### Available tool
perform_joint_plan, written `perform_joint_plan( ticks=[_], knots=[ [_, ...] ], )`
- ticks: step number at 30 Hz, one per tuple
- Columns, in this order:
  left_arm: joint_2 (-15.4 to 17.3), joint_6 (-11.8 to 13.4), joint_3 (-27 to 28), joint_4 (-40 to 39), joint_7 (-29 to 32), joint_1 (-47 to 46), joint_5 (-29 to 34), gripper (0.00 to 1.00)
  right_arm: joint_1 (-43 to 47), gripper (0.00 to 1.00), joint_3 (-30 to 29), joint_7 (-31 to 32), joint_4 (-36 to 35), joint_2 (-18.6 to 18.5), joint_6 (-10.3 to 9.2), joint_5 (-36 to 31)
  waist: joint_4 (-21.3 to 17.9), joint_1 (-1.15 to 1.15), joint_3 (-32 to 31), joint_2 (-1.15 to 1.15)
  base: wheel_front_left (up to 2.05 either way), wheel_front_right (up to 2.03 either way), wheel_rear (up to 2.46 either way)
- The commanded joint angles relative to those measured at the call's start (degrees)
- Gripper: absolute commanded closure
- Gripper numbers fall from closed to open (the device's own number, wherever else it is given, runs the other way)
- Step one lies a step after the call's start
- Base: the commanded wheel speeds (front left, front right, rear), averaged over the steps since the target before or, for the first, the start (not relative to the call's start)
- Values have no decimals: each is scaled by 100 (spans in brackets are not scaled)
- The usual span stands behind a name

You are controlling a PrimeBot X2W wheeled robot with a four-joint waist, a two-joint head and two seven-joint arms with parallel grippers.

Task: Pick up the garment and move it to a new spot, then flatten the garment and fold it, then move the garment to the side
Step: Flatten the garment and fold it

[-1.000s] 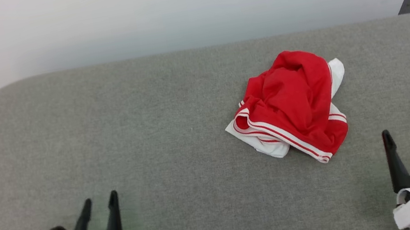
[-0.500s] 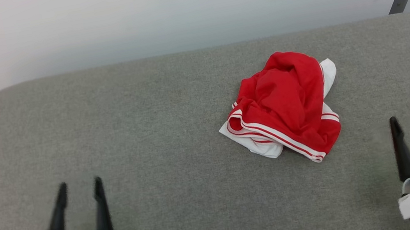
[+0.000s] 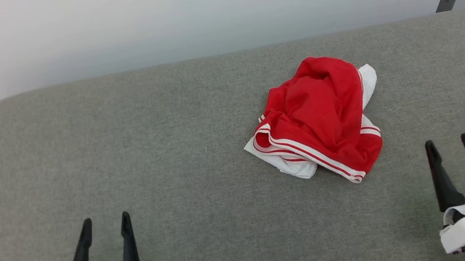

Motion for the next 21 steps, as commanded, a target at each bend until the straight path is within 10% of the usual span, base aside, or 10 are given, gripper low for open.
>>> perform_joint_plan(
  ticks=[1, 8, 21],
  knots=[
    [-28, -21, 22, 1, -1, 59, 31, 0, -129, 0, 58, -4, 92, -74, 0, 24, -7, 0, -11, 0, 0, 0, 0],
    [-151, -23, -132, 79, -1, -26, -128, 0, -1183, 0, 857, 652, 858, -835, 0, 241, 96, 0, 184, 0, 0, 0, 0],
    [-264, -25, -402, 321, -1, -619, -342, 0, -3562, 0, 3263, 4249, 1639, -2419, -1, 2224, 577, 0, 1062, 0, 0, 0, 0]
  ],
)
